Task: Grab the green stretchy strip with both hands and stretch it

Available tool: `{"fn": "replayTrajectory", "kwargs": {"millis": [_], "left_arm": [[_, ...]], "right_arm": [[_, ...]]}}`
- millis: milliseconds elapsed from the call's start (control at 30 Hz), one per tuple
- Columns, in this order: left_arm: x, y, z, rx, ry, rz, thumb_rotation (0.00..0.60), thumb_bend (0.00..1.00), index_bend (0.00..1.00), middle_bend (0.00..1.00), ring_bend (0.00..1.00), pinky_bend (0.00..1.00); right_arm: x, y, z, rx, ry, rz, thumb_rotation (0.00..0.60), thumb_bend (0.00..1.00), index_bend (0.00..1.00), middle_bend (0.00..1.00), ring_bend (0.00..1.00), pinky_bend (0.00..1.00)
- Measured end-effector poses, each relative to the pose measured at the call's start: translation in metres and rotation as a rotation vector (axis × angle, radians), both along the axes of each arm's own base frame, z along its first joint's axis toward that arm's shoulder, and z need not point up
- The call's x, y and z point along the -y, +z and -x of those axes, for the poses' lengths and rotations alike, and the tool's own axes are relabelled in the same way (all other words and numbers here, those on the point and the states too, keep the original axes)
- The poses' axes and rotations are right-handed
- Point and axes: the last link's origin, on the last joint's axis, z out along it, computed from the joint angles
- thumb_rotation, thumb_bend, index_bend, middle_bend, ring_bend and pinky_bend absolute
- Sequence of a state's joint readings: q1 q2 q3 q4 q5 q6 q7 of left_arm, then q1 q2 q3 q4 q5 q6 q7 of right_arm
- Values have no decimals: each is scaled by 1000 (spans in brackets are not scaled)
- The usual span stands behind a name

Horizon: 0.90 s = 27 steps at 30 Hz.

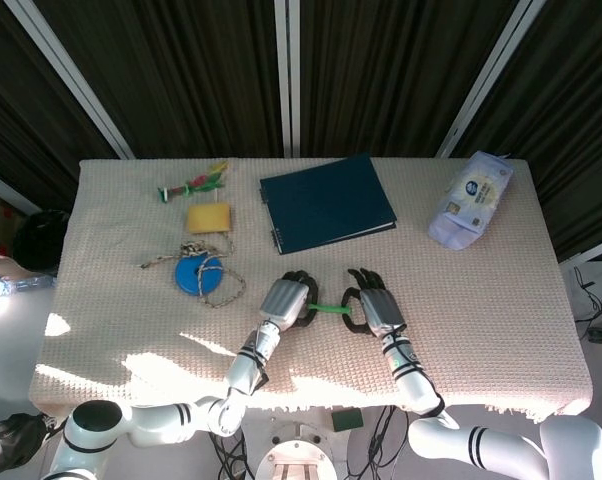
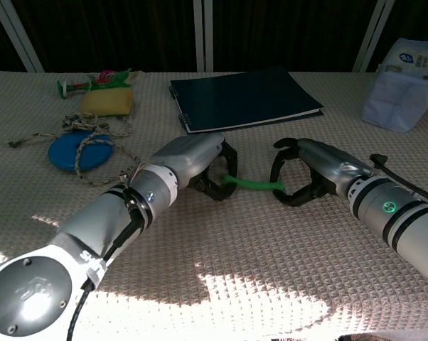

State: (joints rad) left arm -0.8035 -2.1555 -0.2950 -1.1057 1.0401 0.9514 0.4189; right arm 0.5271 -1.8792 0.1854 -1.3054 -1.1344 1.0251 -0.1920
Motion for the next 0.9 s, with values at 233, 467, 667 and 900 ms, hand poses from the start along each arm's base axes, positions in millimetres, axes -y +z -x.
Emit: {"fn": "replayTrajectory", "kwargs": {"millis": [233, 467, 667, 900], "left_arm": [[0, -1, 1, -1, 3, 5, 583, 417, 590, 335, 199, 230], [-1, 0, 1, 4, 7, -2, 584, 417, 590, 335, 198, 230], [-1, 3, -1, 28, 11, -5, 584, 416, 590, 335, 198, 231], [0, 15, -7, 106, 22, 5, 582, 417, 593, 336, 199, 232]], "right_arm": [[1, 2, -1, 5, 1, 13, 600, 376, 541, 73, 0, 0], [0, 1, -1, 0, 4, 12, 600, 388, 568, 76, 0, 0], [2, 5, -2, 19, 4, 34, 600, 406, 615, 88, 0, 0], [2, 19, -11, 72, 29, 70, 600, 426, 625, 92, 0, 0]]}}
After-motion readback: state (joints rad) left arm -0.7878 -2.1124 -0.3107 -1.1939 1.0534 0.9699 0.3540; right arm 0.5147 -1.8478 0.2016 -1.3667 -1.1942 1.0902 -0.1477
